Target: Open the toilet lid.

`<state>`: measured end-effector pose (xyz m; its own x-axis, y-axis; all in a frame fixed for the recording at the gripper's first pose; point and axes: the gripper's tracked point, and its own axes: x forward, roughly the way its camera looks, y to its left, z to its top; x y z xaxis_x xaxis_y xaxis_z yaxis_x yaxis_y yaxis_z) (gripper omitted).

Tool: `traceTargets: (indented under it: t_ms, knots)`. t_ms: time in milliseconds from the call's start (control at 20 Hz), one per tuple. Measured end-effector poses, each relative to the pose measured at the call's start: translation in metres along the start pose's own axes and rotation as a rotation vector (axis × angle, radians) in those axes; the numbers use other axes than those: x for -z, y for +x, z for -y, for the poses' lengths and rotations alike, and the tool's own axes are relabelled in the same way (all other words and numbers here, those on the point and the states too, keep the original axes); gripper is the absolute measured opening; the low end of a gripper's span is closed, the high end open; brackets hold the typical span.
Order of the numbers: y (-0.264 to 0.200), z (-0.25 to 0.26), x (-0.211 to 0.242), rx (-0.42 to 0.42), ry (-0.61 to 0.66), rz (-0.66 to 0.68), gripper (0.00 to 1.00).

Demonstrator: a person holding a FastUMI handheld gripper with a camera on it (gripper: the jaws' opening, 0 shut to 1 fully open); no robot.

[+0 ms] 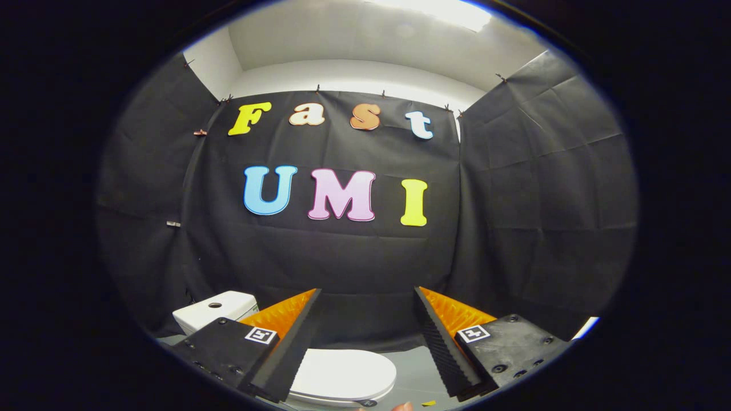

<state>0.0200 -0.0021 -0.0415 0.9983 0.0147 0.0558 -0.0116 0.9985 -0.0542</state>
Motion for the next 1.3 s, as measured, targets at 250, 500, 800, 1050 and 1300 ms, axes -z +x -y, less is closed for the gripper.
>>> traceTargets:
  t_ms: [250, 500, 800, 1050, 1300]
  knots:
    - [0.004, -0.005, 0.043, -0.056, -0.028, 0.010, 0.98]
    - [0.007, 0.009, 0.102, -0.055, -0.009, -0.031, 0.98]
    - [0.008, 0.021, 0.185, -0.071, 0.069, -0.133, 0.98]
    - [0.007, 0.027, 0.262, -0.087, 0.174, -0.305, 0.99]
    - [0.008, 0.029, 0.332, -0.158, 0.359, -0.500, 0.99]
